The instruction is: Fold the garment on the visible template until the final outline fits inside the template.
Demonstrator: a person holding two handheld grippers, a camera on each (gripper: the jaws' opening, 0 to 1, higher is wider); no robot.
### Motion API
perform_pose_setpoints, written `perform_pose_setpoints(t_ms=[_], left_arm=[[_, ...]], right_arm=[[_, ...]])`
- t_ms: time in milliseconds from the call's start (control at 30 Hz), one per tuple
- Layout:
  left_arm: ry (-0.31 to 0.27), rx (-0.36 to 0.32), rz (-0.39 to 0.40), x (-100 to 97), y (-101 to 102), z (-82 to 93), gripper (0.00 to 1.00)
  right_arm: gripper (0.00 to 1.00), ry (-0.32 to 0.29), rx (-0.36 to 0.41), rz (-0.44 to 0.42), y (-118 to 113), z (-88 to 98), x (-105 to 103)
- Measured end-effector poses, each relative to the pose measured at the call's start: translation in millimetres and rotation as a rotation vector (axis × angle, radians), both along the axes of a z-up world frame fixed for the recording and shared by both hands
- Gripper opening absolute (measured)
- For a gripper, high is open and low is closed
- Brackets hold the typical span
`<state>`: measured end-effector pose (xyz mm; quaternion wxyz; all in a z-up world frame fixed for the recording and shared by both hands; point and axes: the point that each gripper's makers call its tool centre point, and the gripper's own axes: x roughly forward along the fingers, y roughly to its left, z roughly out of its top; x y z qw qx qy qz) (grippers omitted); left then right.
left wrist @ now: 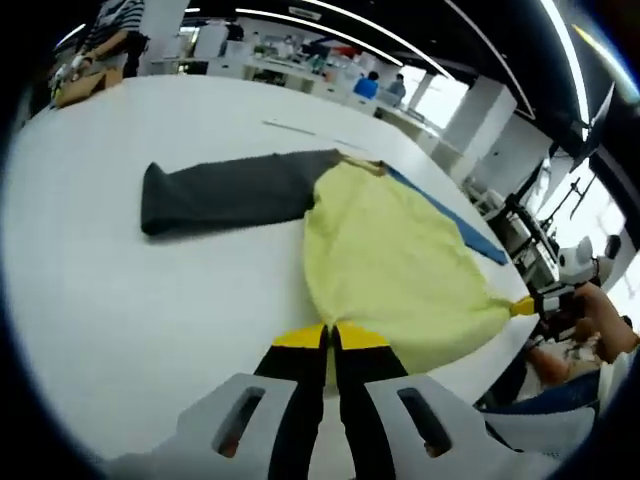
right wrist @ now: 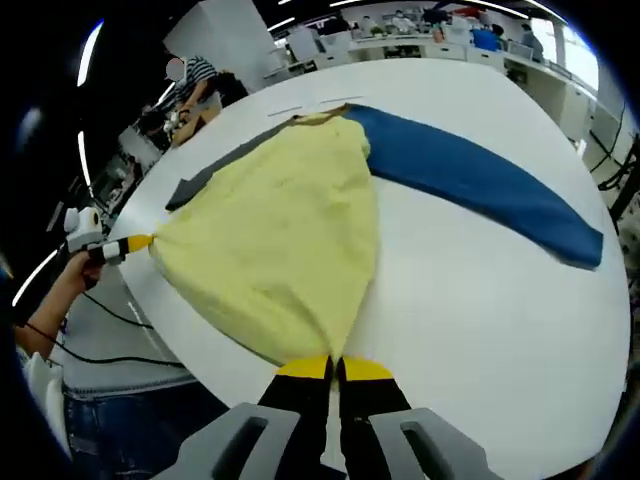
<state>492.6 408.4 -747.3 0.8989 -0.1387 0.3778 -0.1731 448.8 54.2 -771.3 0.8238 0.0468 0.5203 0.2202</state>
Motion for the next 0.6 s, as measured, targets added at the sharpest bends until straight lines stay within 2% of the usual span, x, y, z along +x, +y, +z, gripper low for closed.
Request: perform_pose_setpoints(t_ms=[267, 333, 467, 600], left_arm=[[-0.001, 0.039, -0.014, -5.0, 10.7, -6.0, 0.0], [-0.011, 0.039, -0.026, -6.6, 12.1, -4.1, 0.04], [-0.032, 0.037, -0.059, -10.3, 9.7, 0.5, 0.13], [-0.035, 0.039, -0.154, -21.0, 2.6, -0.3, 0.21]], right_arm=[[0.0, -0.004, -0.038, 0.036, -0.2, -7.2, 0.0], [0.0, -0.012, -0.035, 0.057, 1.3, -5.0, -0.1], [0.12, -0.025, -0.03, 0.067, 1.0, 1.1, 1.8], [0.13, -0.042, -0.041, 0.066, -5.5, 2.6, 5.0]])
